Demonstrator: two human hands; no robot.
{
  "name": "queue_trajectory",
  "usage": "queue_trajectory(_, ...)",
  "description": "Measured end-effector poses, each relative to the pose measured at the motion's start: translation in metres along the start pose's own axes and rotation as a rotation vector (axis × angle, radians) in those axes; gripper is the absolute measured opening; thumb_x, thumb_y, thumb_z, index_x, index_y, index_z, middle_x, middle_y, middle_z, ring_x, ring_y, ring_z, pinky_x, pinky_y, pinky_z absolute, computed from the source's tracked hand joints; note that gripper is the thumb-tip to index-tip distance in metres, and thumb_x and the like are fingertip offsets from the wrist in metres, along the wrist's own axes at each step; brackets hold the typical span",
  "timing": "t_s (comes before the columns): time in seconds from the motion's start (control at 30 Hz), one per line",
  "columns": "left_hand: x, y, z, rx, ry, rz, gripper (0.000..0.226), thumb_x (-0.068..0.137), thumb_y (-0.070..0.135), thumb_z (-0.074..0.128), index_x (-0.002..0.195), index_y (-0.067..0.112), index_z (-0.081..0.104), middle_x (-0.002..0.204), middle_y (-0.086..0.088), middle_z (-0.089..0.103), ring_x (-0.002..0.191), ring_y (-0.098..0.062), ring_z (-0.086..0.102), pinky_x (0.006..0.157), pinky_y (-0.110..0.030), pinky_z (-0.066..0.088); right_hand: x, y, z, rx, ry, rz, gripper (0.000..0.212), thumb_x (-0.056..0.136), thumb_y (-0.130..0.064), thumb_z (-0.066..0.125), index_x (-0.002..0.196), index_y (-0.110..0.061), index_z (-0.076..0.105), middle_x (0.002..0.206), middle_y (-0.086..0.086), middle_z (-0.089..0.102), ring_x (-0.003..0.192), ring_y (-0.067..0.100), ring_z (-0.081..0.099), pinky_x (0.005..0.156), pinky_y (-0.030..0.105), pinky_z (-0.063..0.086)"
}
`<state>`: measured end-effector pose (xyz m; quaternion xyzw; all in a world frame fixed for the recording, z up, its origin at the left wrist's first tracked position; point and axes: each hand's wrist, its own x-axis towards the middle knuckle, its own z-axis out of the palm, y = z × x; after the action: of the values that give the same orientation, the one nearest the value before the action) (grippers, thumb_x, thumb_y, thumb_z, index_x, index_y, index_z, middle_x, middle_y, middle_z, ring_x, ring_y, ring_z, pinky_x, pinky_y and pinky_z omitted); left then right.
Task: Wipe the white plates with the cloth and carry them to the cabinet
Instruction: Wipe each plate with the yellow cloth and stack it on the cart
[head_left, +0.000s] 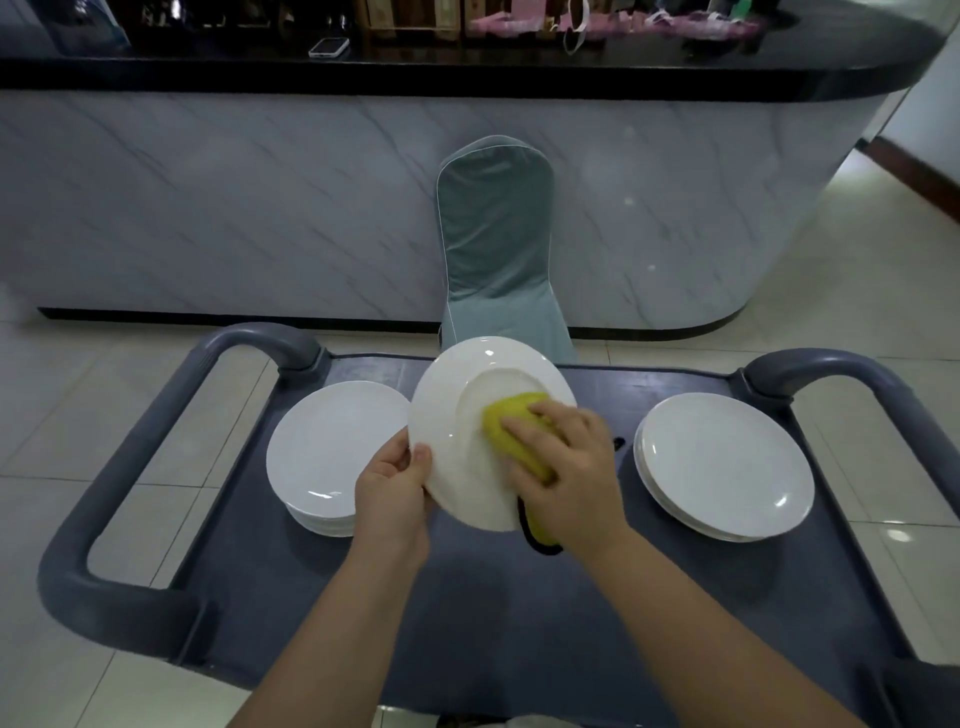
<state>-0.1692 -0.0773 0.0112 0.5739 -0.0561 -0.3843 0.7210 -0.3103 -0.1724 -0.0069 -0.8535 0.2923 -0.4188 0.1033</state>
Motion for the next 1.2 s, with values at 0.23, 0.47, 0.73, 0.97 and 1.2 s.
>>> queue_trajectory(0.23,0.0,0.006,0.013,-0.012,0.025,-0.037,0.026,0.098,0.003,0.048,0.106,0.015,0.071,0.101,-0.007,0.073,0.087,-0.021,0.068,0.072,-0.031,0.058,0.006,-0.029,0.011,0.02,-0.056,-0.18,0.029,0.084,-0.025,0.062,0.111,-0.018,0.072,0.121,0.013,0.061,0.095,0.035,0.053,0.088,0.042,0.045)
queue_trajectory(0.47,-0.009,0.015,0.016,0.092,-0.052,0.094,0.032,0.097,0.0,0.05,0.101,0.023,0.071,0.108,-0.002,0.073,0.111,-0.025,0.063,0.1,-0.043,0.047,0.032,0.046,-0.038,0.086,0.092,0.326,0.029,0.082,-0.009,0.074,0.111,-0.012,0.073,0.113,0.005,0.06,0.1,0.012,0.048,0.096,0.03,0.041)
queue_trajectory(0.73,-0.005,0.01,0.016,0.044,-0.113,-0.016,0.03,0.097,0.001,0.048,0.116,0.014,0.068,0.101,-0.002,0.074,0.087,-0.015,0.069,0.064,-0.026,0.057,0.066,-0.011,-0.003,0.035,-0.221,-0.246,0.027,0.083,-0.027,0.065,0.108,-0.023,0.074,0.12,0.009,0.062,0.096,0.036,0.053,0.088,0.041,0.045)
queue_trajectory(0.97,-0.008,0.015,0.01,-0.021,-0.186,0.022,0.031,0.096,-0.003,0.046,0.11,0.016,0.067,0.095,0.0,0.075,0.084,-0.012,0.071,0.067,-0.024,0.058,0.087,-0.019,0.001,0.036,-0.215,-0.182,0.025,0.081,-0.021,0.072,0.106,-0.02,0.075,0.121,0.011,0.062,0.096,0.039,0.052,0.085,0.043,0.046)
queue_trajectory(1.2,-0.009,0.007,0.002,-0.068,-0.142,-0.086,0.032,0.098,0.001,0.044,0.119,0.014,0.064,0.108,-0.002,0.072,0.093,-0.016,0.068,0.08,-0.032,0.057,0.106,0.013,-0.002,0.042,-0.247,-0.072,0.026,0.084,-0.022,0.072,0.11,-0.022,0.074,0.12,0.006,0.059,0.108,0.032,0.052,0.094,0.04,0.043)
